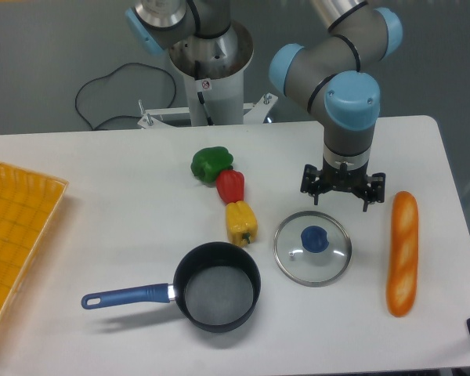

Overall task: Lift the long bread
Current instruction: 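Open the gripper and move it toward the orange long bread, then lower the open gripper over the bread's end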

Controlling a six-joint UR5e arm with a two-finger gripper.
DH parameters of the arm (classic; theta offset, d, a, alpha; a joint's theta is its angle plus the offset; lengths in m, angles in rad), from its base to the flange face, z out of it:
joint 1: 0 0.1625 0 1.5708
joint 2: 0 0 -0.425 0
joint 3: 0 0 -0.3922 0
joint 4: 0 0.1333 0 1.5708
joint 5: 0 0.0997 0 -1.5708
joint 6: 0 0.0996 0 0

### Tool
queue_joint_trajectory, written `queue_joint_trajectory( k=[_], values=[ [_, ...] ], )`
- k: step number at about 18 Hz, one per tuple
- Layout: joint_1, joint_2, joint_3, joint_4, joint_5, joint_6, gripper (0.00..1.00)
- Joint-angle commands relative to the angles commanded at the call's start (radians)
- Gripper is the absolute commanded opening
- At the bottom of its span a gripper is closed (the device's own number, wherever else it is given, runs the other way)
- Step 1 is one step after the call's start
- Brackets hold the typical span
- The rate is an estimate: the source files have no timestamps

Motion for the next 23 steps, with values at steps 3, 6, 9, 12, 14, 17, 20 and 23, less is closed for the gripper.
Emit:
queue_joint_trajectory(
  k=[3, 6, 9, 12, 14, 17, 20, 23],
  values=[
    [0.003, -0.049, 0.018, 0.069, 0.057, -0.003, 1.00],
    [0.034, -0.075, 0.046, 0.092, 0.054, -0.002, 1.00],
    [0.076, -0.103, 0.071, 0.091, 0.034, 0.002, 1.00],
    [0.107, -0.117, 0.087, 0.091, -0.001, -0.006, 1.00],
    [0.117, -0.137, 0.112, 0.091, -0.003, -0.009, 1.00],
    [0.129, -0.149, 0.112, 0.092, -0.006, -0.017, 1.00],
    [0.129, -0.186, 0.123, 0.110, -0.015, -0.018, 1.00],
    [0.133, -0.209, 0.127, 0.138, -0.023, -0.012, 1.00]
  ],
)
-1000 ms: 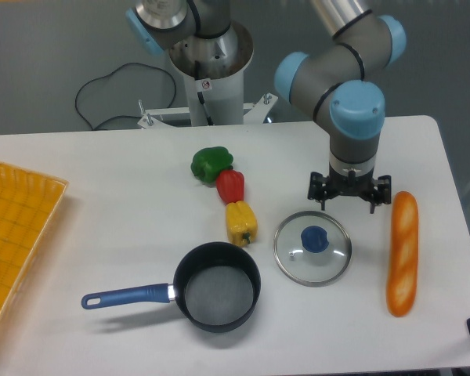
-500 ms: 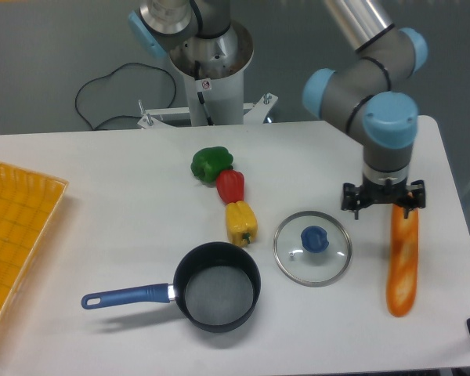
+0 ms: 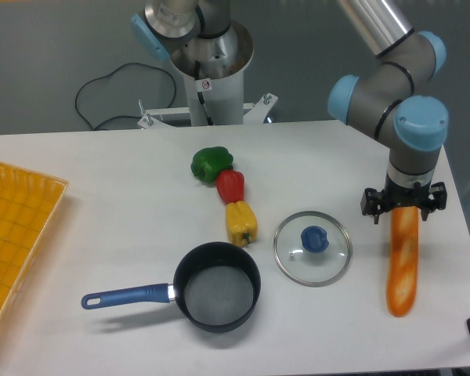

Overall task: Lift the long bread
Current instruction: 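Lower the open gripper over the bread's end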

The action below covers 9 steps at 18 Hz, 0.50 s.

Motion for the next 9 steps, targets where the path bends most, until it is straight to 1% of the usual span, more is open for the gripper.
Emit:
queue_joint_trajectory(
  k=[3, 7, 9],
  values=[
    [0.015, -0.009, 0.000, 0.000, -0.053, 0.005, 1.00],
    [0.037, -0.015, -0.008, -0.001, -0.061, 0.008, 1.00],
    [0.043, -0.034, -0.006, -0.001, -0.060, 0.020, 1.00]
  ],
)
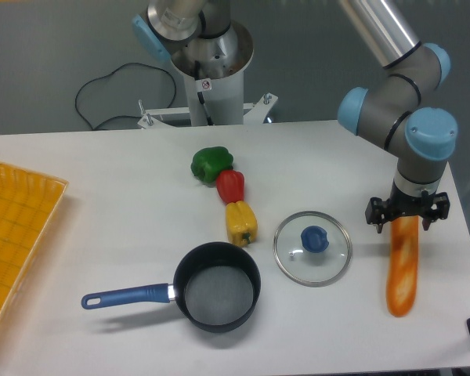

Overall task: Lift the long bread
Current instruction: 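Lower the open gripper over the bread's end, then close the gripper on the bread's end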

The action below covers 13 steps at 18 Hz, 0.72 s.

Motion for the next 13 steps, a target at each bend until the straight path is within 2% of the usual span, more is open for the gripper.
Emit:
queue_joint_trajectory(
  k=[4, 9, 13],
  values=[
    [-0.002, -0.031, 0.003, -0.002, 0.008, 0.052, 1.00],
    [0.000, -0.034, 0.000, -0.002, 0.006, 0.065, 0.99],
    [0.012, -0.032, -0.002, 0.000, 0.003, 0.066, 0.85]
  ],
)
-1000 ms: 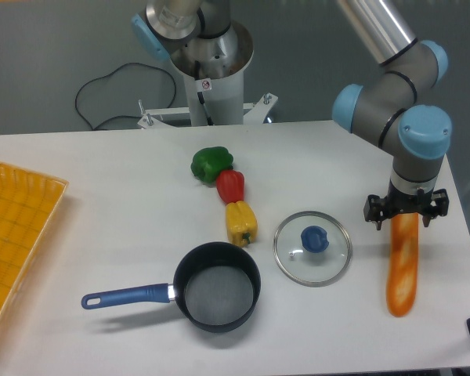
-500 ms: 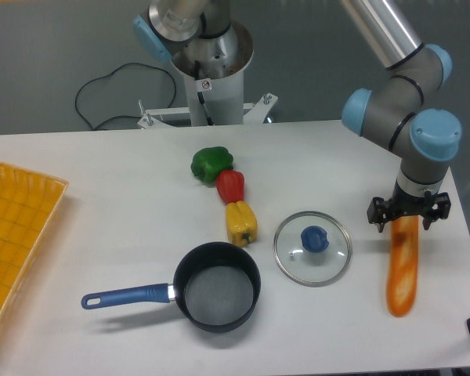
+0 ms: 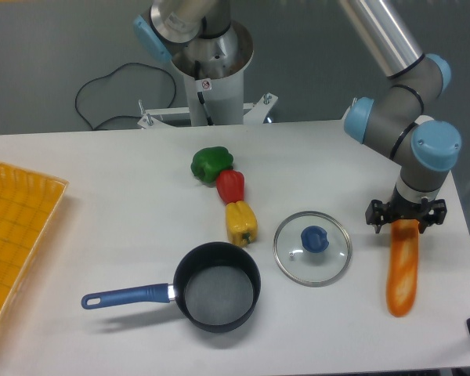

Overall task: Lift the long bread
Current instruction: 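Close the gripper on the bread's end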

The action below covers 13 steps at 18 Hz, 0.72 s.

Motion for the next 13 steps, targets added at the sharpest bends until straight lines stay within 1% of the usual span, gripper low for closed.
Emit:
queue_joint_trajectory(
  k=[2, 4, 8, 11, 13],
  values=[
    [0.003, 0.002, -0.003, 0.000, 0.000, 0.023, 0.81],
    [0.006, 0.003, -0.006, 0.000, -0.002, 0.035, 0.69],
    [0.006, 0.003, -0.006, 0.000, -0.002, 0.037, 0.52],
    [0.008, 0.003, -0.006, 0.000, -0.002, 0.037, 0.37],
    [0.008, 0.003, -0.006, 0.000, -0.002, 0.037, 0.32]
  ],
)
